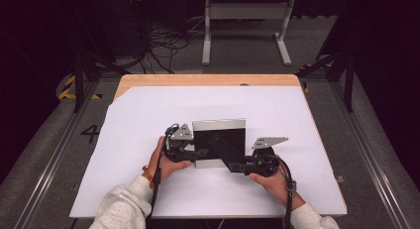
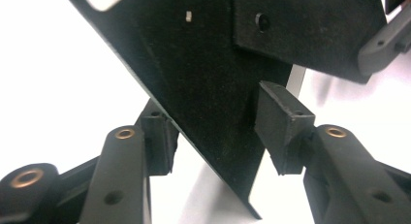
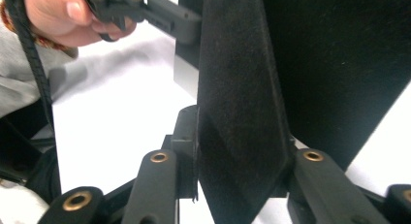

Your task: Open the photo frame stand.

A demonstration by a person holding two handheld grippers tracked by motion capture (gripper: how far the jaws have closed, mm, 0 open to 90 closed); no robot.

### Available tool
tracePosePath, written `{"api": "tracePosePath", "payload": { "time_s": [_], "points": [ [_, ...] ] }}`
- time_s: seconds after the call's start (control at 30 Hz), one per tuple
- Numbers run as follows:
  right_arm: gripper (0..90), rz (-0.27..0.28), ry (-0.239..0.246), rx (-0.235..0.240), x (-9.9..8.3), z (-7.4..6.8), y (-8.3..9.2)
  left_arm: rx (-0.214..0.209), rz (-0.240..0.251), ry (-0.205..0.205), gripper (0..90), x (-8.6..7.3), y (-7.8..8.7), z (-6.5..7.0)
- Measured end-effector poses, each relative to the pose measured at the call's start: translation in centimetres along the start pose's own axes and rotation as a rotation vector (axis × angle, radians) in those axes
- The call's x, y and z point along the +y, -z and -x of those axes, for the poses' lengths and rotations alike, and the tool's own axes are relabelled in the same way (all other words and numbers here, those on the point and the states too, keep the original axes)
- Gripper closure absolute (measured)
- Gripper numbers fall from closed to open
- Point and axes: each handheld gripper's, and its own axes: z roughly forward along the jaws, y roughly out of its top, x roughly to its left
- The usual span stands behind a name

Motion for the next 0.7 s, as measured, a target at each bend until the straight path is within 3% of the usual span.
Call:
{"api": "tracePosePath", "payload": {
  "time_s": [0.17,0.33,0.47,0.53,0.7],
  "points": [
    [71.9,-0.023,0.033,-0.039,0.04,-0.37,-0.40,0.041,0.014,-0.041,56.1,0.35,0.08,0.39],
    [71.1,-0.028,0.049,-0.051,-0.07,-0.41,-0.41,0.034,0.032,-0.040,58.1,0.09,0.24,0.47],
    [68.9,-0.034,0.094,-0.073,0.10,-0.86,-0.08,0.028,0.035,-0.037,58.8,-0.22,0.18,0.51],
    [70.3,-0.014,0.098,-0.082,0.24,-0.88,0.28,0.024,0.035,-0.045,59.2,-0.37,0.17,0.62],
    [73.8,-0.016,0.106,-0.069,0.20,-0.91,0.40,-0.001,0.021,-0.057,60.2,-0.61,0.00,0.78]
  ]
}}
